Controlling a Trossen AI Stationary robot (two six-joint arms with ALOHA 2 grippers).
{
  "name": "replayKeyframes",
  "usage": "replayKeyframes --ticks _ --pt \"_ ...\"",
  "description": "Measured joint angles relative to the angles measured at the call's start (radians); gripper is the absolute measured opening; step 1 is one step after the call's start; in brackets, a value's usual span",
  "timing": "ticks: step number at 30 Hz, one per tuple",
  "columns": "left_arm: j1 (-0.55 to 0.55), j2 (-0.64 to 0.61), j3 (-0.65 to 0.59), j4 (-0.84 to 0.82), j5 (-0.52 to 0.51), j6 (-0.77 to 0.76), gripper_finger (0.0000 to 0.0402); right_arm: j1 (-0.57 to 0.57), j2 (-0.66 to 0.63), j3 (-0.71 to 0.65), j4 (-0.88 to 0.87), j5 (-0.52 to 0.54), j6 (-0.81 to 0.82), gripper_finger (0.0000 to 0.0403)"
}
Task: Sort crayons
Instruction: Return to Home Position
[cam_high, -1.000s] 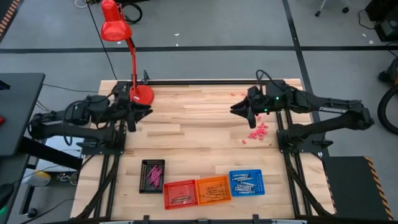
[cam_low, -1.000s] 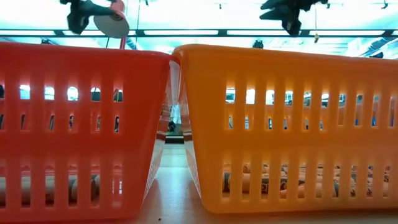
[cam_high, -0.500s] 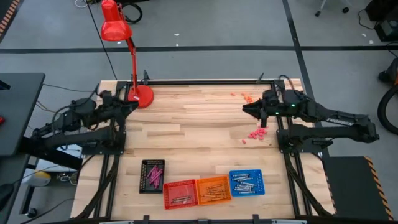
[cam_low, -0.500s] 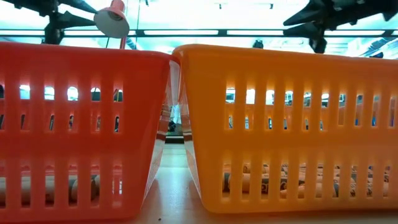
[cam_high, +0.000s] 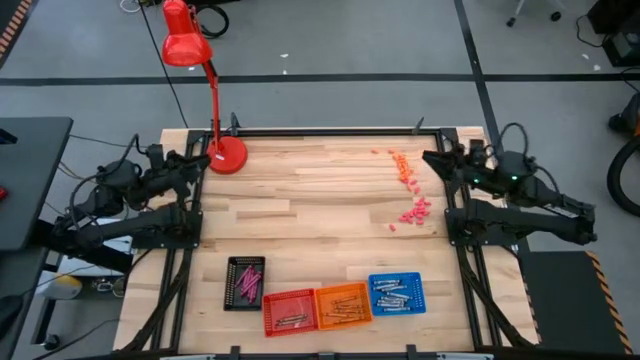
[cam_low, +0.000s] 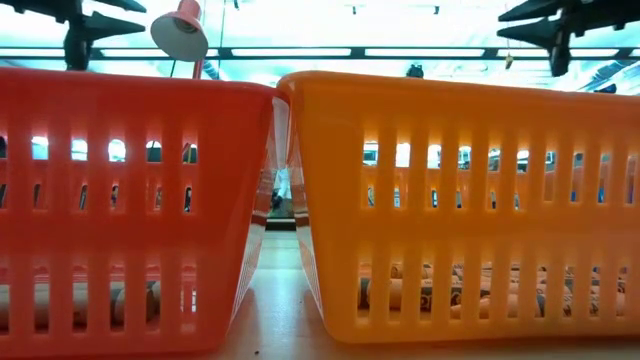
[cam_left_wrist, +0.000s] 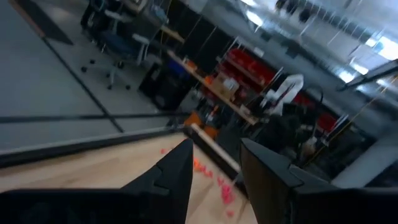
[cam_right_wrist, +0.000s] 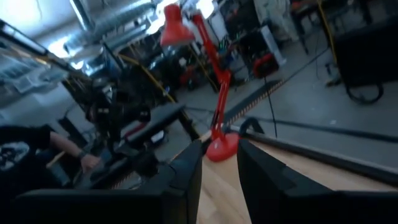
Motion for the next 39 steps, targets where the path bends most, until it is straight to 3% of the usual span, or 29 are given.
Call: replayKeyframes --ticks 8,14,25,29,39 --pt "0.0 0.001 -0.165 0.233 -0.008 -0.021 0.0141 0.0 -0.197 0.0 -0.126 0.059 0.002 0.0092" --pt "-0.002 0.0 -0.254 0.3 0.008 -0.078 0.0141 0.0 -0.189 0.005 -0.175 0.063 0.019 0.0087" --pt "-0.002 -0.001 -0.417 0.593 0.036 -0.122 0.0141 0.0 -0.194 0.003 -0.205 0.09 0.031 0.0087" --pt "-0.002 -0.001 -0.479 0.666 0.036 -0.157 0.0141 0.0 -0.194 -0.051 -0.159 0.115 0.066 0.0087" --pt "-0.002 -0.001 -0.566 0.759 0.045 -0.234 0.0141 0.0 -0.194 -0.387 0.241 0.085 0.245 0.0087"
